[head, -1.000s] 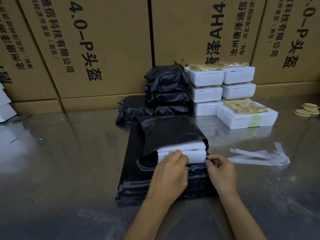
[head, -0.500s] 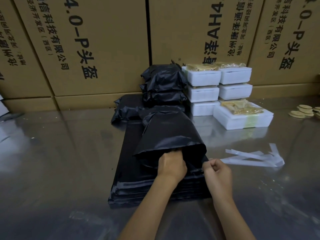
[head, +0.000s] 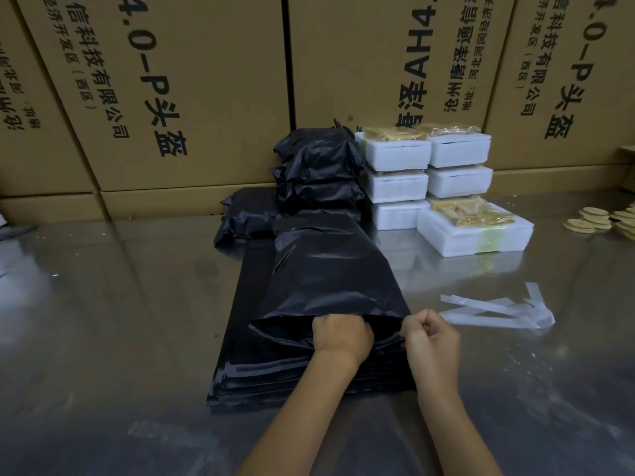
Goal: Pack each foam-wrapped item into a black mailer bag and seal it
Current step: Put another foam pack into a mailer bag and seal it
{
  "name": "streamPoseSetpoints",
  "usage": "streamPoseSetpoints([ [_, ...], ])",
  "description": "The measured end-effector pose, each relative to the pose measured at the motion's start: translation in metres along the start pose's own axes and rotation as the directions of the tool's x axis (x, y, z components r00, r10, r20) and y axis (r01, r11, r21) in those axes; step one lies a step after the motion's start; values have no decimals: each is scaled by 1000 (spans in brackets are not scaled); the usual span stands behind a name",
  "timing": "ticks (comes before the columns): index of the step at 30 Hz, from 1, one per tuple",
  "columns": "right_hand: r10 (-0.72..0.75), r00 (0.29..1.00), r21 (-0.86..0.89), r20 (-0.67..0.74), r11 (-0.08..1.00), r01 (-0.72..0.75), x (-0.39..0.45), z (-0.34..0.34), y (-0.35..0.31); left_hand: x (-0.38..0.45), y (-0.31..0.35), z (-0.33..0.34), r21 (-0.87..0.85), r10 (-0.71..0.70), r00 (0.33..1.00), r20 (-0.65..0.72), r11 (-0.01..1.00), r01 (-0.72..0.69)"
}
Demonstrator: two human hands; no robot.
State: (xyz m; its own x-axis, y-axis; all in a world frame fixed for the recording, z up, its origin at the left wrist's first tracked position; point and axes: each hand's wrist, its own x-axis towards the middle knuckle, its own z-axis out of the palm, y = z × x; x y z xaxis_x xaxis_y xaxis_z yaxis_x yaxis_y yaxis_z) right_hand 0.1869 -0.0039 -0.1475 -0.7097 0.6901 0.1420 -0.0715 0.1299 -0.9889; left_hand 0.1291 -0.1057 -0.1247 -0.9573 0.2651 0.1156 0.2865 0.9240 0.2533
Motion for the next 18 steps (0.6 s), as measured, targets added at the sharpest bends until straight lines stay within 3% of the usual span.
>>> streamPoseSetpoints([
  [5,-37,991,156,-126,986,56,-7,-7,-5,-34,-3,-7,-13,51,991,-125,999,-53],
  [8,-41,992,207,-117,976,65,-13,-15,-4,-41,-15,-11,-133,-19,963,-268,991,-18],
  [10,-60,991,206,-122,975,85,-15,-18,-3,-39,-29,-10,-215,-119,971,-210,974,73],
  [14,-171,976,166,-132,967,192,-19,-15,-7,-27,-52,-1,-377,-231,965,123,889,261],
  [18,-247,968,46,-42,968,248,-22,-9,-2,-23,-54,3,-430,-250,966,56,868,250],
])
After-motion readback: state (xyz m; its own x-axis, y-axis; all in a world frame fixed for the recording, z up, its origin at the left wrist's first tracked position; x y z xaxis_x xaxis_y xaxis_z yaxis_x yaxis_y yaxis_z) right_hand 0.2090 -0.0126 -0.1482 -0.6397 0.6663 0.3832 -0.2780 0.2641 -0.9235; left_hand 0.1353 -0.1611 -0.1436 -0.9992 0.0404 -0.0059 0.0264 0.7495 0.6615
